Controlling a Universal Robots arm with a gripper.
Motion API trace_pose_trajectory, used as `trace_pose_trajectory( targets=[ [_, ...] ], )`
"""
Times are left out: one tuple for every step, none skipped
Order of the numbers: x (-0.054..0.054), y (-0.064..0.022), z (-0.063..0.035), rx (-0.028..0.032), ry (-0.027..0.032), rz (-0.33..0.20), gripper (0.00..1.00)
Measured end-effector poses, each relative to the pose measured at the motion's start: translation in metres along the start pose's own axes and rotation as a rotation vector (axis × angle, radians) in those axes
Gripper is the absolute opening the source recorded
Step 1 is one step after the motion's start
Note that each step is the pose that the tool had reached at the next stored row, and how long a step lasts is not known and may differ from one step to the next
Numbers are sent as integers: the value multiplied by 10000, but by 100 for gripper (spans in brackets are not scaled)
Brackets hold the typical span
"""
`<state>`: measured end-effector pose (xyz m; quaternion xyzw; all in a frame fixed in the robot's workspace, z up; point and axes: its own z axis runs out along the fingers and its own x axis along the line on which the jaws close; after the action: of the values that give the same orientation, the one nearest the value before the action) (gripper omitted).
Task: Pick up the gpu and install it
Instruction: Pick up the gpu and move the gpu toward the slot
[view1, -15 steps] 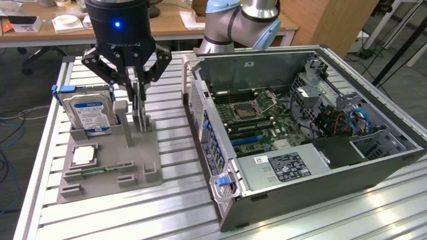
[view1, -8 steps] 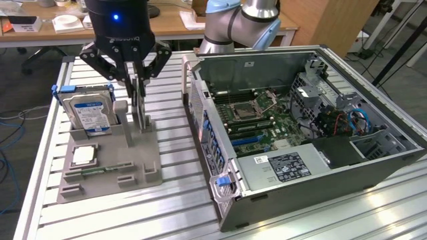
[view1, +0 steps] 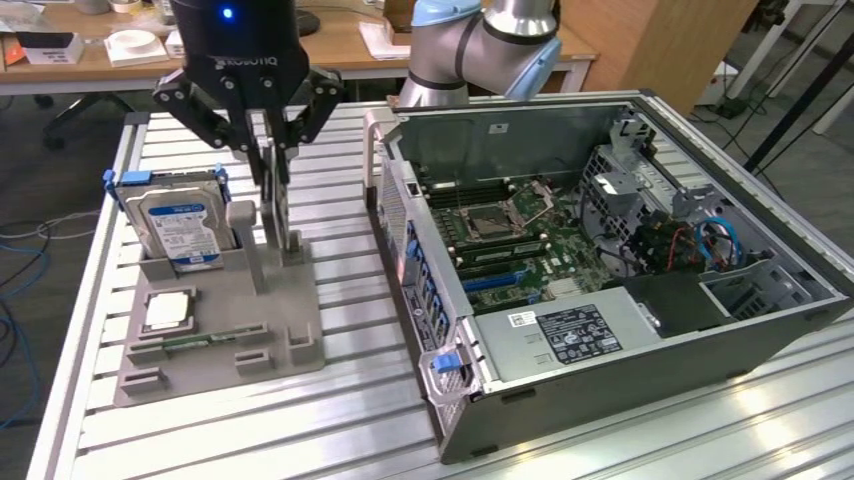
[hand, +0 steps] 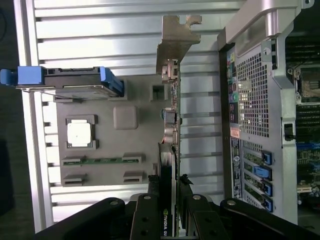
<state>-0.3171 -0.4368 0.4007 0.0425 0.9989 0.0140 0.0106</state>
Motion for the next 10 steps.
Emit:
trace_pose_trajectory(
  targets=[
    [-1, 0, -14, 0, 0, 0, 26],
    [-1, 1, -28, 0, 0, 0, 26],
    [-1, 1, -42, 0, 0, -1, 26],
    [-1, 2, -56, 0, 1, 0, 26],
    [-2, 2, -71, 1, 1, -2, 26],
    [-2, 2, -86, 1, 1, -2, 26],
    [-3, 2, -101, 0, 1, -2, 26],
    [-3, 3, -115, 0, 0, -2, 26],
    [-3, 3, -131, 0, 1, -2, 26],
    [-4, 4, -146, 0, 1, -1, 26]
  ],
)
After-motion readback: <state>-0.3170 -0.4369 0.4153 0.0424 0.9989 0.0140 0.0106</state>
